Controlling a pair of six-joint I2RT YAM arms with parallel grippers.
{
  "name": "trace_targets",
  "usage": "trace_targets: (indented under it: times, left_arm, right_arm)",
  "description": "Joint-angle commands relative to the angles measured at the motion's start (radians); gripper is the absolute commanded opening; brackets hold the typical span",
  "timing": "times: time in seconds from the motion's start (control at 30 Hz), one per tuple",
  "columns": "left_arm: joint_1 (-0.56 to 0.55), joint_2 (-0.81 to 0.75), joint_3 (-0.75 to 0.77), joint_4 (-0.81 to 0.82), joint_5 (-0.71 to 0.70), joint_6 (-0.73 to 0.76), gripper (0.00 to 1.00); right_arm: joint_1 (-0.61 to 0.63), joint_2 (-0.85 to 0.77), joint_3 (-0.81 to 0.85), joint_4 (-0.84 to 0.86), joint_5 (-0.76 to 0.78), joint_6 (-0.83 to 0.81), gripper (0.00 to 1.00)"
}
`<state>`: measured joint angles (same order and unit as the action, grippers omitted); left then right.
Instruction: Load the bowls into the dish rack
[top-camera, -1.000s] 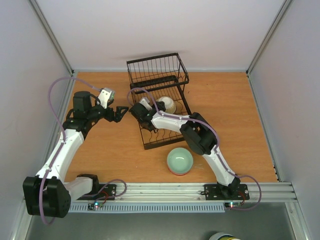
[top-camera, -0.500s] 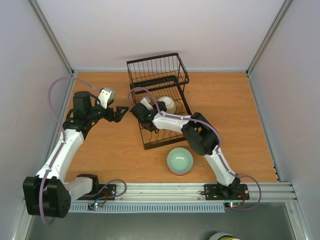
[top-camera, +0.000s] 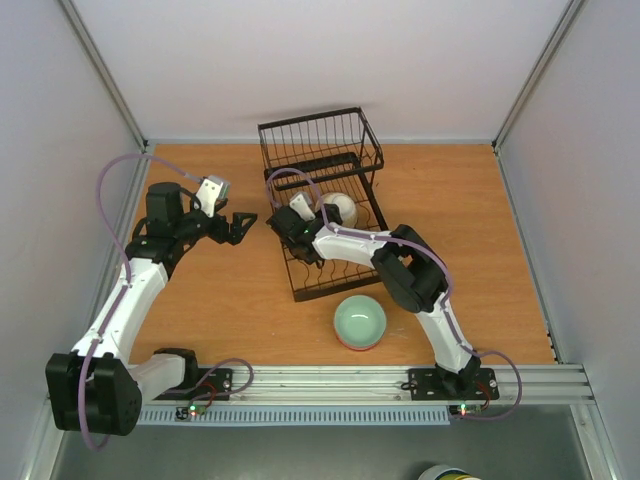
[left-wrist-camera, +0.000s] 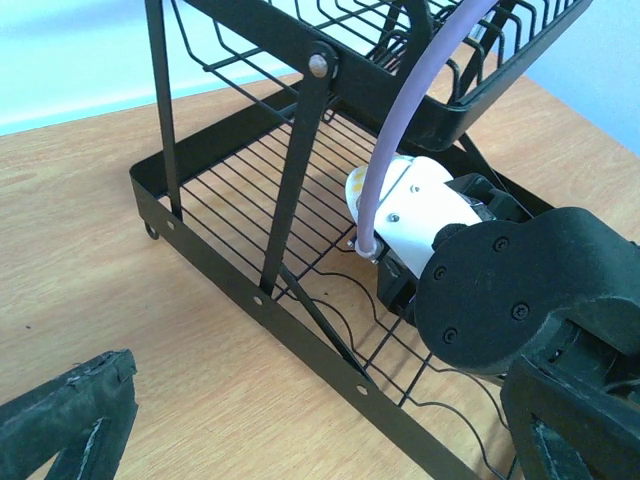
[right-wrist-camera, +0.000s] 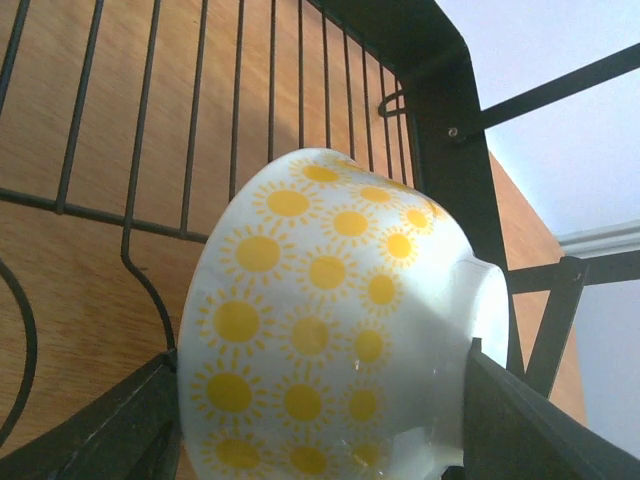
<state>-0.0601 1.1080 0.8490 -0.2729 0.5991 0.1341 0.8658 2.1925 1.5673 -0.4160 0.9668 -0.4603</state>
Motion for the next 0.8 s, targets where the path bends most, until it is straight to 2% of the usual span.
trace_targets:
  times: [0.0, 0.5, 0.67, 0.77]
  left_arm:
    - [0.004, -0.005, -0.007, 0.035, 0.013, -0.007, 0.99]
    - [0.006, -0.005, -0.007, 0.036, 0.018, -0.008, 0.99]
    - [0.006, -0.005, -0.007, 0.037, 0.020, -0.011, 0.99]
    - [0.005, -0.004, -0.007, 0.037, 0.022, -0.011, 0.99]
  right_arm:
    - [-0.027, -0.044, -0.028, -0.132, 0.114, 0.104, 0.05]
    - [-0.045, -0.142, -0.131, -0.284, 0.205, 0.357, 0.07]
    - [-0.047, -0.135, -0.134, -0.388, 0.233, 0.449, 0.06]
    - [-0.054, -0.131, -0.121, -0.480, 0.254, 0.569, 0.06]
